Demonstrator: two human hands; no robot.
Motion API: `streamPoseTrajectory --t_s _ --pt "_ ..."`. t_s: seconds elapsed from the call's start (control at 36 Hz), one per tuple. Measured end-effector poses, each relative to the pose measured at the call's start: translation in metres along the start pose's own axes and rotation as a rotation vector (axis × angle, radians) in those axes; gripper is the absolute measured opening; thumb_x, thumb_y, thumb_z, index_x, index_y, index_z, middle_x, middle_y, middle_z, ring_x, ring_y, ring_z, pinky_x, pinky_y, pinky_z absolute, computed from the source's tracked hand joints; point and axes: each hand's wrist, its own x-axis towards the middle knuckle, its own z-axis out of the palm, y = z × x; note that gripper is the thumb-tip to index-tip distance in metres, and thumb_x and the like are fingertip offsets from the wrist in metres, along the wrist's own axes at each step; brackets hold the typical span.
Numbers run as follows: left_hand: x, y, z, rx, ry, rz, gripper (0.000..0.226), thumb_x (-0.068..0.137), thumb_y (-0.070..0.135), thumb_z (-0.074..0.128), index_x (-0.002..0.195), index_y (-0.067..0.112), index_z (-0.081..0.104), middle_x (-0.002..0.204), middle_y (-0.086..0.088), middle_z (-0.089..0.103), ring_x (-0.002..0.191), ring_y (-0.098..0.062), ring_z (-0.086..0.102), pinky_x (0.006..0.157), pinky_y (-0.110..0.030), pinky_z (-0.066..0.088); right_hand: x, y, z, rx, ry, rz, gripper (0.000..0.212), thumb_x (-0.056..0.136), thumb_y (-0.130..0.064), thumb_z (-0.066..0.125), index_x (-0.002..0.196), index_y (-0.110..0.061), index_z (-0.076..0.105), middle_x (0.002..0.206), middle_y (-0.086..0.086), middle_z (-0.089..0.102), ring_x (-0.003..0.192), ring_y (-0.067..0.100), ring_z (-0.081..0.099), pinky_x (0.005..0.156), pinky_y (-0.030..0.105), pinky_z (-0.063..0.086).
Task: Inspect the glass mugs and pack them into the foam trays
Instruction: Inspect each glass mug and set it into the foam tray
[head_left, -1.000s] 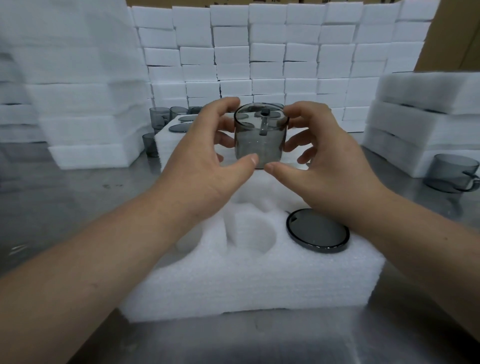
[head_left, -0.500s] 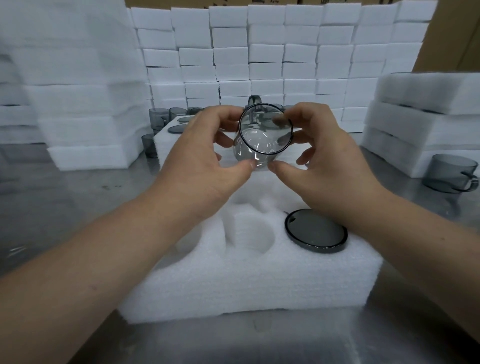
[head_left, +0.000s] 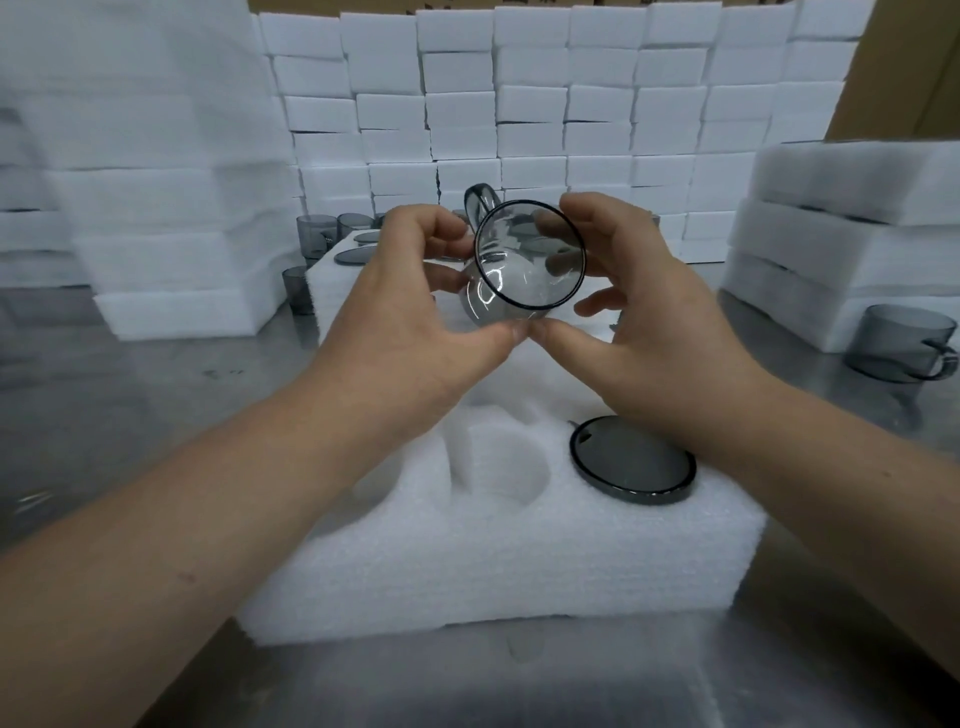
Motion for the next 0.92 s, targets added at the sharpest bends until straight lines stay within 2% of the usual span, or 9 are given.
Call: streamPoseTrajectory --t_s 0.14,0.28,0.33,0.47,0.61,0.69,0.81,0.86,0.92 --pt "-0.003 0.005 -0.005 -0.059 -0.028 -0.004 0.062 0.057 0.056 0.061 0.107 0.061 0.025 0.106 0.018 0.053 0.094 0.008 0.054 0.075 -0.001 0.038 -0.001 -0.001 0.0 -0.003 0.004 0.002 0.074 0.075 -0.039 0.064 0.139 -0.023 0.031 0.117 -0.032 0.042 0.108 -0.006 0.05 0.076 0.01 0.043" --pt "-0.005 0.008 -0.008 0.076 -0.027 0.066 0.054 0.061 0.063 0.054 0.109 0.066 0.028 0.106 0.021 0.054 0.098 0.009 0.052 0.079 0.002 0.032 -0.001 -0.002 -0.001 0.003 -0.025 0.006 0.08 0.074 -0.043 0.065 0.142 -0.023 0.027 0.113 -0.04 0.04 0.101 -0.014 0.046 0.074 0.004 0.039" --pt "-0.005 0.009 -0.008 0.138 -0.023 0.067 0.05 0.059 0.066 0.051 0.106 0.065 0.031 0.109 0.022 0.053 0.096 0.012 0.05 0.078 0.002 0.032 -0.001 -0.003 -0.001 0.018 -0.04 0.026 0.08 0.077 -0.043 0.068 0.142 -0.024 0.026 0.115 -0.034 0.045 0.102 -0.012 0.048 0.076 0.006 0.041" --pt "-0.004 0.011 -0.01 0.201 0.069 0.037 0.047 0.057 0.068 0.05 0.101 0.052 0.045 0.094 0.026 0.056 0.088 0.011 0.051 0.075 -0.001 0.034 0.0 -0.005 0.0 0.077 -0.128 0.108 0.084 0.069 -0.056 0.061 0.141 -0.031 0.025 0.113 -0.026 0.052 0.101 -0.005 0.055 0.082 0.026 0.05" --pt "-0.003 0.02 -0.015 0.241 0.104 0.021 0.039 0.055 0.069 0.05 0.089 0.049 0.05 0.081 0.025 0.057 0.075 0.006 0.056 0.069 -0.018 0.047 0.001 -0.003 0.001 0.084 -0.205 0.143 0.088 0.062 -0.063 0.058 0.139 -0.035 0.028 0.104 -0.027 0.057 0.095 -0.008 0.057 0.08 0.024 0.049" --pt "-0.003 0.025 -0.019 0.299 0.064 0.027 0.048 0.053 0.07 0.047 0.094 0.044 0.051 0.083 0.025 0.054 0.073 0.007 0.056 0.07 -0.018 0.049 0.001 -0.004 0.001 0.098 -0.273 0.14 0.077 0.055 -0.066 0.057 0.125 -0.048 0.031 0.102 -0.022 0.06 0.095 -0.006 0.059 0.079 0.019 0.047" --pt "-0.001 0.031 -0.025 0.33 0.007 -0.008 0.039 0.054 0.065 0.054 0.086 0.044 0.052 0.081 0.023 0.05 0.069 0.013 0.054 0.06 -0.002 0.038 0.003 -0.007 -0.001 0.037 -0.379 0.16 0.071 0.053 -0.067 0.061 0.115 -0.053 0.031 0.101 -0.026 0.057 0.094 -0.012 0.055 0.076 0.008 0.042" --pt "-0.002 0.033 -0.026 0.292 -0.044 -0.06 0.028 0.056 0.059 0.056 0.08 0.047 0.052 0.074 0.022 0.056 0.064 0.011 0.056 0.058 -0.004 0.037 0.004 -0.008 -0.002 -0.019 -0.438 0.164 0.059 0.056 -0.065 0.062 0.108 -0.052 0.037 0.097 -0.033 0.053 0.095 -0.016 0.05 0.077 0.008 0.041" --pt "-0.004 0.035 -0.026 0.279 -0.092 -0.083 0.026 0.056 0.057 0.057 0.08 0.049 0.052 0.078 0.027 0.06 0.067 0.005 0.059 0.064 -0.016 0.044 0.005 -0.009 -0.002 -0.065 -0.484 0.172 0.043 0.056 -0.061 0.059 0.094 -0.054 0.041 0.091 -0.037 0.051 0.097 -0.02 0.045 0.079 0.008 0.041"
